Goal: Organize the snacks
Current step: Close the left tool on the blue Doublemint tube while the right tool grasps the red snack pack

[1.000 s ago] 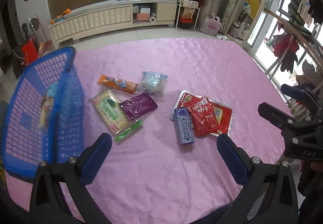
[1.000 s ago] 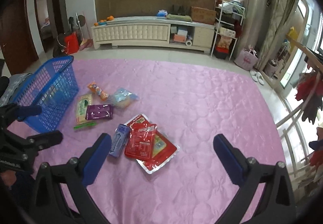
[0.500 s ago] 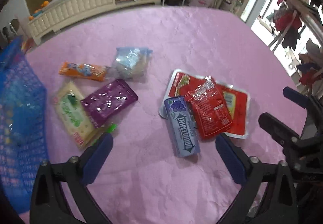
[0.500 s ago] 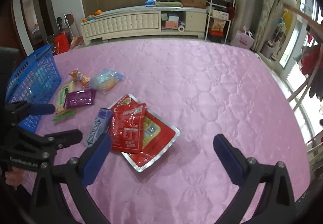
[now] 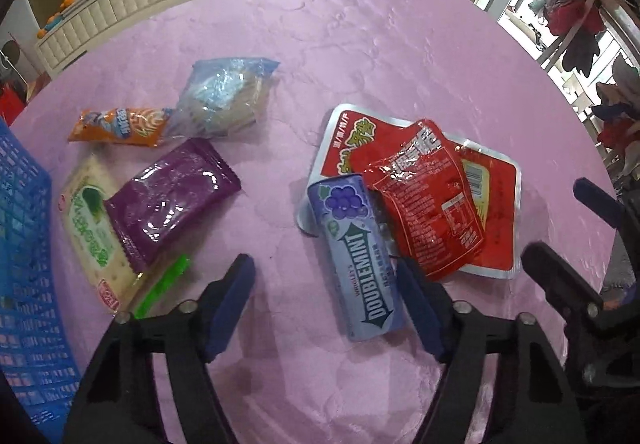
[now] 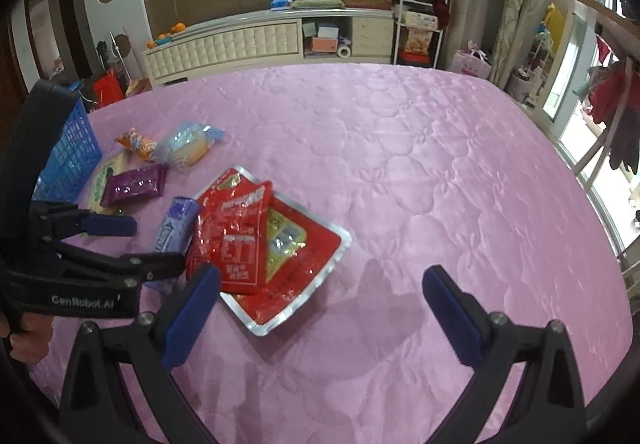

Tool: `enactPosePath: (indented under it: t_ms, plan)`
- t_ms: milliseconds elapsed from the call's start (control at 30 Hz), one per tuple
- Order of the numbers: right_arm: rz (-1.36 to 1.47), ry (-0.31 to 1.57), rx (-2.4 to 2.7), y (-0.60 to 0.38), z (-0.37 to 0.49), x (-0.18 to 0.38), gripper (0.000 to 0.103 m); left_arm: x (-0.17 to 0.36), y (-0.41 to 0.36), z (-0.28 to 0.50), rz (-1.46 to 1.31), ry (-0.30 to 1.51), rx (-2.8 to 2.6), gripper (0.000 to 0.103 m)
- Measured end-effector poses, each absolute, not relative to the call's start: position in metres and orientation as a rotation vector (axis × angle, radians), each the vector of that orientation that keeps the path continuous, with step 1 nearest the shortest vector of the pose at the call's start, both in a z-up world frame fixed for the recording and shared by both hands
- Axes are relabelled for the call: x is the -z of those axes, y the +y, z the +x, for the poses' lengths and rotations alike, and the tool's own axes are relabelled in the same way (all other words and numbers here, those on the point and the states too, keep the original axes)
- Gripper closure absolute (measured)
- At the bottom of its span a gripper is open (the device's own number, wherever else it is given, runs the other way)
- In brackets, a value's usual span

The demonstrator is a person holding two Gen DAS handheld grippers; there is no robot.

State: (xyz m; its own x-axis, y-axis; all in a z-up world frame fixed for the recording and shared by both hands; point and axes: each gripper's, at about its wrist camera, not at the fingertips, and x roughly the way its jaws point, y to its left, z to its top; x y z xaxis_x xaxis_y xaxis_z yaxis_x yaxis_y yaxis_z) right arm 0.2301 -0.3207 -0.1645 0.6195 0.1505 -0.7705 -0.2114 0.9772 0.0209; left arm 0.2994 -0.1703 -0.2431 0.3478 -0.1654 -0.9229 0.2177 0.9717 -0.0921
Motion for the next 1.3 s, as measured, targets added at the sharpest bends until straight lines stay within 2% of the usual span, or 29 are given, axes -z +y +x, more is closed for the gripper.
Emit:
enactPosePath:
  t_ms: [33, 100, 167, 400, 467, 533, 567, 1100, 1167, 1200, 1267, 1300]
  plan:
    - [-0.064, 0.881, -0.201, -0.322, 0.229, 0.164, 0.001, 0.243, -0.172, 0.3, 0.072, 1.185, 0.243, 0.041]
    - [-0.035, 0.881, -0.188, -0.327, 0.225, 0.162, 0.001, 0.241, -0.177, 0.3, 0.122, 1.175, 0.23, 0.064]
    - [-0.021, 0.882, -0.185, -0.329, 0.222, 0.16, 0.001, 0.241, -0.178, 0.3, 0.136, 1.169, 0.236, 0.075]
    - [-0.029, 0.881, -0.231, -0.314, 0.223, 0.151, 0.002, 0.226, -0.15, 0.279, 0.048, 1.124, 0.203, 0.075]
    - [-0.048, 0.883, -0.251, -0.304, 0.226, 0.15, 0.007, 0.218, -0.141, 0.271, 0.005, 1.094, 0.199, 0.075]
    - [-0.059, 0.911, -0.292, -0.292, 0.232, 0.153, 0.026, 0.214, -0.135, 0.265, -0.005, 1.073, 0.194, 0.075]
    - [-0.055, 0.927, -0.305, -0.288, 0.236, 0.156, 0.028, 0.213, -0.132, 0.264, -0.008, 1.063, 0.189, 0.075]
    - [-0.081, 1.069, -0.319, -0.251, 0.275, 0.193, 0.028, 0.22, -0.121, 0.261, 0.005, 1.045, 0.171, 0.075]
    - [-0.063, 1.066, -0.324, -0.254, 0.274, 0.191, 0.036, 0.218, -0.12, 0.261, -0.002, 1.038, 0.17, 0.075]
    - [-0.06, 1.062, -0.324, -0.256, 0.273, 0.189, 0.045, 0.218, -0.117, 0.261, -0.013, 1.037, 0.174, 0.075]
    - [-0.069, 1.07, -0.328, -0.256, 0.27, 0.187, 0.055, 0.217, -0.115, 0.261, -0.019, 1.035, 0.174, 0.075]
    - [-0.081, 1.069, -0.327, -0.254, 0.268, 0.186, 0.065, 0.216, -0.114, 0.26, -0.02, 1.035, 0.179, 0.075]
